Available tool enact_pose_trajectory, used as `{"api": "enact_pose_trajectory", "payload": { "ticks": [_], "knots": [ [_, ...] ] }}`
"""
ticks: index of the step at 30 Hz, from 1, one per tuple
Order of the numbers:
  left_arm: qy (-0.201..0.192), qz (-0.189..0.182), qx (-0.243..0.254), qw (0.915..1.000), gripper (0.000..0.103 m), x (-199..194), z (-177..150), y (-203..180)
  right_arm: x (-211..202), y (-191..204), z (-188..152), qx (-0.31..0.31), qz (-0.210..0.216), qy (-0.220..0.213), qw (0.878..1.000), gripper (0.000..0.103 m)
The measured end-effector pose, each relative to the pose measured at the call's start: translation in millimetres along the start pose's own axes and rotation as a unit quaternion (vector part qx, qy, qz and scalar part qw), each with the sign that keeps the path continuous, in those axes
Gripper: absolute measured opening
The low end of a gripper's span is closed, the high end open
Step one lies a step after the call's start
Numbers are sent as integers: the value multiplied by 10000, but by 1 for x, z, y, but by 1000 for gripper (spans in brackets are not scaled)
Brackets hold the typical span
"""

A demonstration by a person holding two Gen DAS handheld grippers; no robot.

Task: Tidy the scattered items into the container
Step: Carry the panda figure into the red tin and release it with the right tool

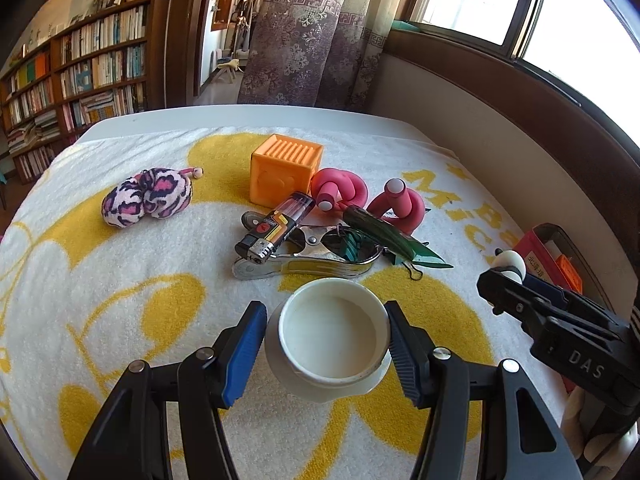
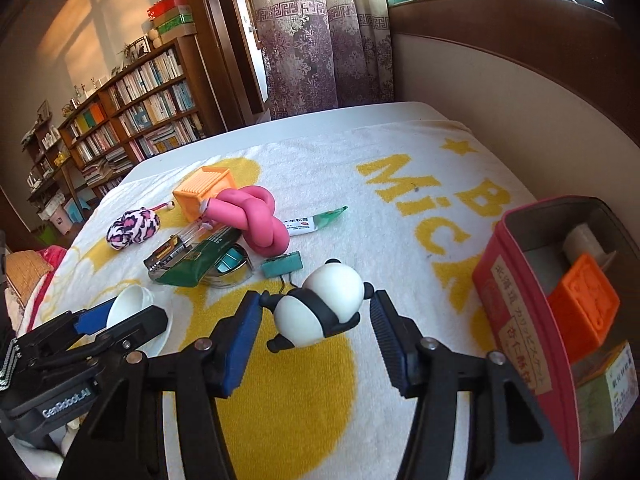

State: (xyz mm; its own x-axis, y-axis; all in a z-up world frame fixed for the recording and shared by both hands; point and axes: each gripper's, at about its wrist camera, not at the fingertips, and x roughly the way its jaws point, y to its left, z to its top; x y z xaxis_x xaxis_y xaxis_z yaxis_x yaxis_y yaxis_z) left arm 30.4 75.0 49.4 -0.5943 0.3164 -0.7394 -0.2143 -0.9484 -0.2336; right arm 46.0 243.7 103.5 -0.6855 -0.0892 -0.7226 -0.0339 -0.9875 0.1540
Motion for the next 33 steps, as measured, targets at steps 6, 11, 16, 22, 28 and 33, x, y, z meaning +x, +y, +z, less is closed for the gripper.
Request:
{"api": "enact_pose_trajectory", "payload": {
  "ticks": [6,11,16,22,28,33],
  "knots": [
    [-8,-26,108,9999,61,-2,-3,-7,-31,-8,-10,104,-92,-216,9997,60],
    [-36,-73,210,9997,61,-5,-4,-14,-65,-24,-22,196,-399,-503,9977,60],
    [-42,-119,325,9994,61,-7,-7,-22,-103,-58,-36,460,-817,-746,9928,60],
    [-81,-166,455,9988,61,-11,-10,-34,-141,-102,-52,775,-1448,-919,9821,60],
    [-77,-265,443,9986,61,-18,-12,-45,-156,-131,-62,1003,-1725,-974,9750,60],
    [-78,-337,558,9978,61,-21,-14,-64,-156,-145,-67,1112,-1813,-940,9726,61]
  ]
}}
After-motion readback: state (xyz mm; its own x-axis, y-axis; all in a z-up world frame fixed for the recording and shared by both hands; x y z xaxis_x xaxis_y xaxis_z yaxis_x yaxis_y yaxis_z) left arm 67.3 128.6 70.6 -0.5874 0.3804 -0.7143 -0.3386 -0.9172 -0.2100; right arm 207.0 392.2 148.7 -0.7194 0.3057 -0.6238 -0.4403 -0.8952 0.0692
